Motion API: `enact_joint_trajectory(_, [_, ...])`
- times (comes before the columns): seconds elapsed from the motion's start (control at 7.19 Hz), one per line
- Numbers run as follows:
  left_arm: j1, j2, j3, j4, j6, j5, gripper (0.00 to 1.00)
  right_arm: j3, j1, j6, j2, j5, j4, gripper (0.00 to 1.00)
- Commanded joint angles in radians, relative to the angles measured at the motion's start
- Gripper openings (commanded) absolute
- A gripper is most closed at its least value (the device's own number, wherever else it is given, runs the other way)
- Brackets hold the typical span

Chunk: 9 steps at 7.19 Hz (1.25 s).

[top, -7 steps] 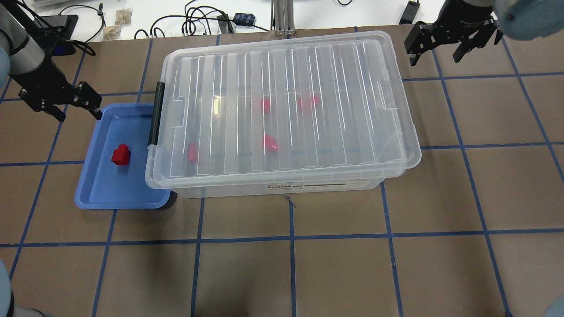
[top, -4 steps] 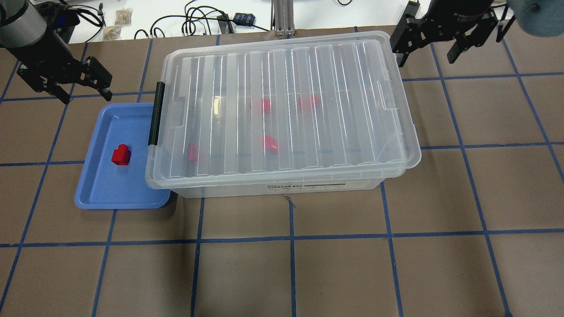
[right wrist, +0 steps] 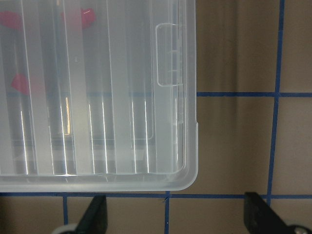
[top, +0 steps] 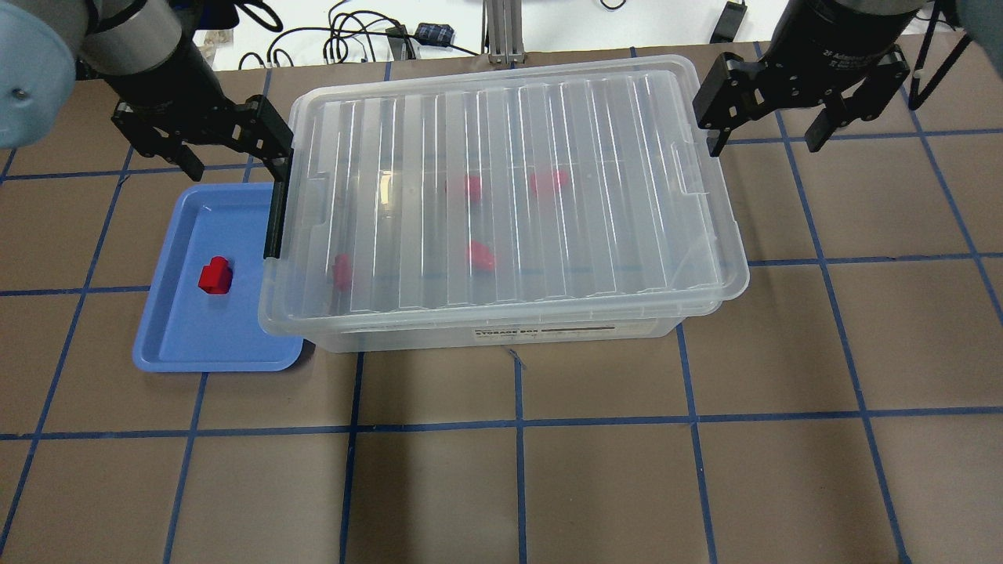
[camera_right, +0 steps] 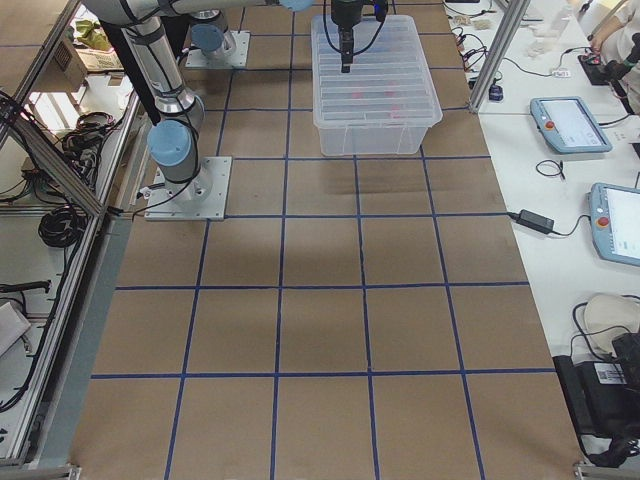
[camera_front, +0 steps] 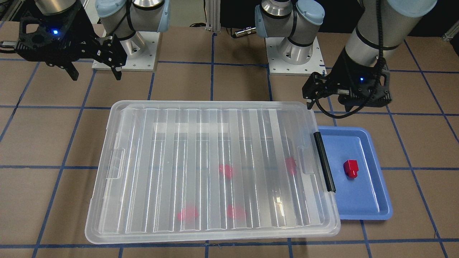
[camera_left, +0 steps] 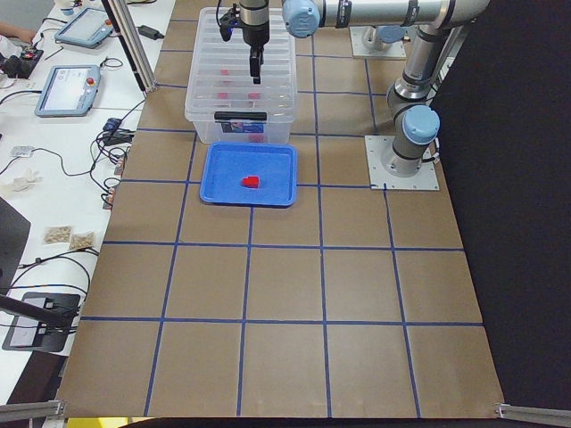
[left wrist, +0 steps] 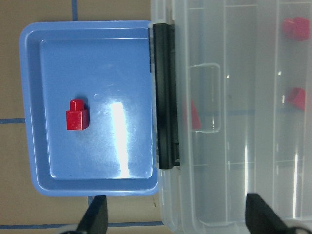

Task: Place red block in blue tray from box

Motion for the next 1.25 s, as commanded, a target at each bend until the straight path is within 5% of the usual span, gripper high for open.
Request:
enact_joint_trajectory(0.0, [-0.048,0.011,-0.001,-0.007,-0.011,0.002,1.00,0.005,0.001,0.002,-0.005,0.001,-0.002,1.00])
enact_joint_trajectory(1.11, [-0.008,0.053,-0.006,-0.110,-0.009,0.010,1.00,0.007,0.001,0.002,0.001,0.001,-0.008,1.00])
